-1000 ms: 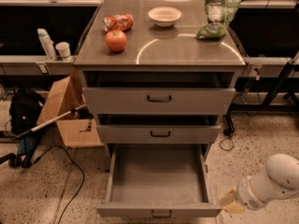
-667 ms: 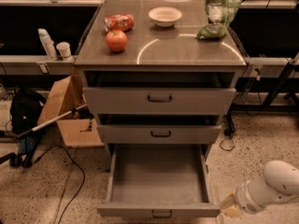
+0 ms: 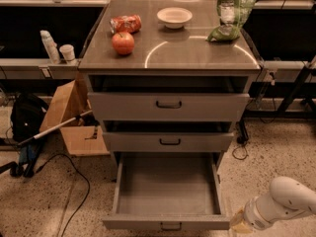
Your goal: Close bottom drawer
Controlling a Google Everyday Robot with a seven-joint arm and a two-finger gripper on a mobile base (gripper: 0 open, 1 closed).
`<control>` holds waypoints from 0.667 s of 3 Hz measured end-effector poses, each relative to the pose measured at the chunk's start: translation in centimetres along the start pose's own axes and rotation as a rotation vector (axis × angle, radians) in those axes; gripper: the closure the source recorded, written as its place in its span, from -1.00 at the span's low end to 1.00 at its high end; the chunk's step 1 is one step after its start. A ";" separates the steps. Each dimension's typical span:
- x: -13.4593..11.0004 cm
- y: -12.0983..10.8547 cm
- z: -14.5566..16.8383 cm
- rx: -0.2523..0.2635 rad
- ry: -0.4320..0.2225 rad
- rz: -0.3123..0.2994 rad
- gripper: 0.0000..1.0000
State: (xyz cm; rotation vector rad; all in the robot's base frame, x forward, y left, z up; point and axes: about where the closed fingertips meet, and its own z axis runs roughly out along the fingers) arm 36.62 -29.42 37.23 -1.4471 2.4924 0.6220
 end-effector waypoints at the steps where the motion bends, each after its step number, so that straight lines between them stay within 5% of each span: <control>1: 1.1 -0.9 3.5 -0.032 0.016 0.006 1.00; 2: 0.9 -1.5 4.6 -0.034 0.014 0.003 1.00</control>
Offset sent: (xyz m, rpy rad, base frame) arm 0.0057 0.0027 -0.0374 0.0037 0.0463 0.0283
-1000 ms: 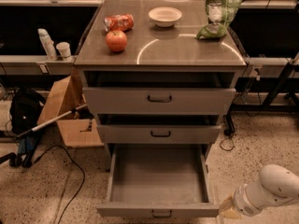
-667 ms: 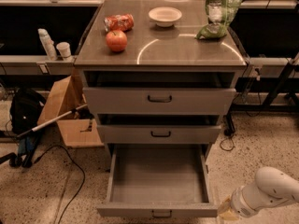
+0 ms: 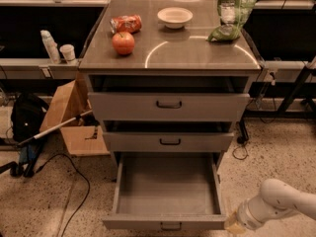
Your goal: Close bottom drawer
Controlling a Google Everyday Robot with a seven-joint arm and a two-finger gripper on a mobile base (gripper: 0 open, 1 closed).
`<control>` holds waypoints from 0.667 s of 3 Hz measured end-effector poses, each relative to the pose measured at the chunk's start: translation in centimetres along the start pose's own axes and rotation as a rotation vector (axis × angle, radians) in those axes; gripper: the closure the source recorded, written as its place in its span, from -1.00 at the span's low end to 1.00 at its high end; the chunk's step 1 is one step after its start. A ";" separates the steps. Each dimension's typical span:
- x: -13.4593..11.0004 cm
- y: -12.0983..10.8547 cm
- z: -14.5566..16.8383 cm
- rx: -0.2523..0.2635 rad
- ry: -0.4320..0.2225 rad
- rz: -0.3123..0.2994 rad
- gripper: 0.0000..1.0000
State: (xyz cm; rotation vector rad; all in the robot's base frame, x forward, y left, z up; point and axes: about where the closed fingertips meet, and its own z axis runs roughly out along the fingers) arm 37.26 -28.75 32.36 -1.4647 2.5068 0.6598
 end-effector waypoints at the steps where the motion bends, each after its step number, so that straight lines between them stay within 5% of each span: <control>1: -0.4 -0.8 1.1 -0.003 0.003 -0.005 1.00; 2: -0.5 -1.5 2.3 -0.019 0.009 -0.003 1.00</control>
Offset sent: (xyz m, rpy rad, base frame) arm 0.0230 0.0088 -0.0345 0.0018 0.0299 0.0162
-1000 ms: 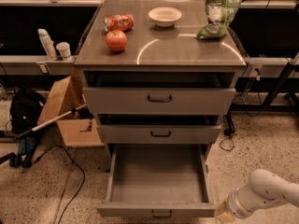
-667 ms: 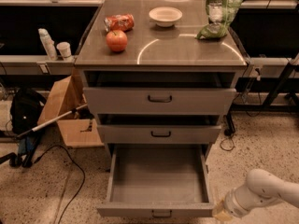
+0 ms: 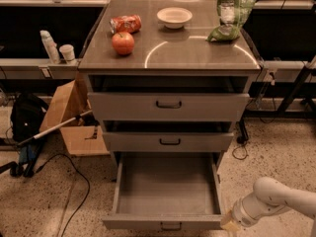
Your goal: Close bottom drawer
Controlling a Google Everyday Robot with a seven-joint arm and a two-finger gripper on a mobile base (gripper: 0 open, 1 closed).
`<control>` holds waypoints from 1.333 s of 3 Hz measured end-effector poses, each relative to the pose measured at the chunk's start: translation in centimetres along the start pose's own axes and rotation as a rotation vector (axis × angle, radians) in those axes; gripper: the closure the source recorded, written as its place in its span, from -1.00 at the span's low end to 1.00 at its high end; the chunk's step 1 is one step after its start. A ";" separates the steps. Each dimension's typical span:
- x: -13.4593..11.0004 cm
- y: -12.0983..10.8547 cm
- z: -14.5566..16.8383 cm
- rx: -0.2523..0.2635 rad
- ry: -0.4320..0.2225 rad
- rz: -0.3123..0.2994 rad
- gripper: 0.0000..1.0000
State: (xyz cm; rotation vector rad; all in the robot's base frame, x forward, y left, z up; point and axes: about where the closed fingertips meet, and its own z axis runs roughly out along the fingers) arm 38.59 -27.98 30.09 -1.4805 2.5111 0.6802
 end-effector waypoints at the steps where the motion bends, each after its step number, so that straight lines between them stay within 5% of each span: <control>1: 0.2 -0.4 0.8 -0.010 0.002 0.009 1.00; 4: 1.3 -0.8 3.8 0.022 0.002 0.026 1.00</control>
Offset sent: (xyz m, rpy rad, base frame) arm 0.0003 -0.0028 -0.0255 -0.0088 0.0162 -0.0354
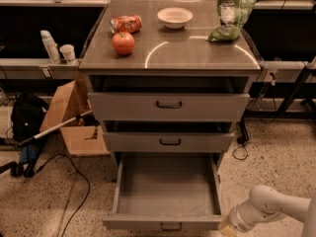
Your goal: Close bottom drawer
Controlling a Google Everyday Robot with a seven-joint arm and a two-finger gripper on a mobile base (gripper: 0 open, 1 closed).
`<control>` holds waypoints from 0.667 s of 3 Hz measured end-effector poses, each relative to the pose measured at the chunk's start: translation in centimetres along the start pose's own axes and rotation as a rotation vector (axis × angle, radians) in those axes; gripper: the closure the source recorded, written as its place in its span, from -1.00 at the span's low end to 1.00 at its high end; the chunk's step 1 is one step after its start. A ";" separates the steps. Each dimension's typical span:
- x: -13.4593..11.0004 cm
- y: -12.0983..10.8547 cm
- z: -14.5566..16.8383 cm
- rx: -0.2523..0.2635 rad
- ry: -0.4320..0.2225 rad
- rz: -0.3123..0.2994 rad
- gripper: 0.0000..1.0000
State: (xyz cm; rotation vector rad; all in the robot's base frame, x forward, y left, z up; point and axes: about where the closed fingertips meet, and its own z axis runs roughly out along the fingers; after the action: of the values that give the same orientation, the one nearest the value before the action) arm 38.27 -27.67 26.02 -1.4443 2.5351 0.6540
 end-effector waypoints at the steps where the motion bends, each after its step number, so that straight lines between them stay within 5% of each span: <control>1: 0.3 0.2 0.5 -0.003 -0.028 0.002 1.00; 2: 0.6 0.3 1.3 -0.015 -0.051 0.001 1.00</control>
Offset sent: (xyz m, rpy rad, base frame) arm -0.0070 0.0013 -0.0206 0.0806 -0.0198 -0.0170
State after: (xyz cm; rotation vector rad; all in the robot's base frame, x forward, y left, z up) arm 37.65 -27.43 24.77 -1.4122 2.4978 0.7022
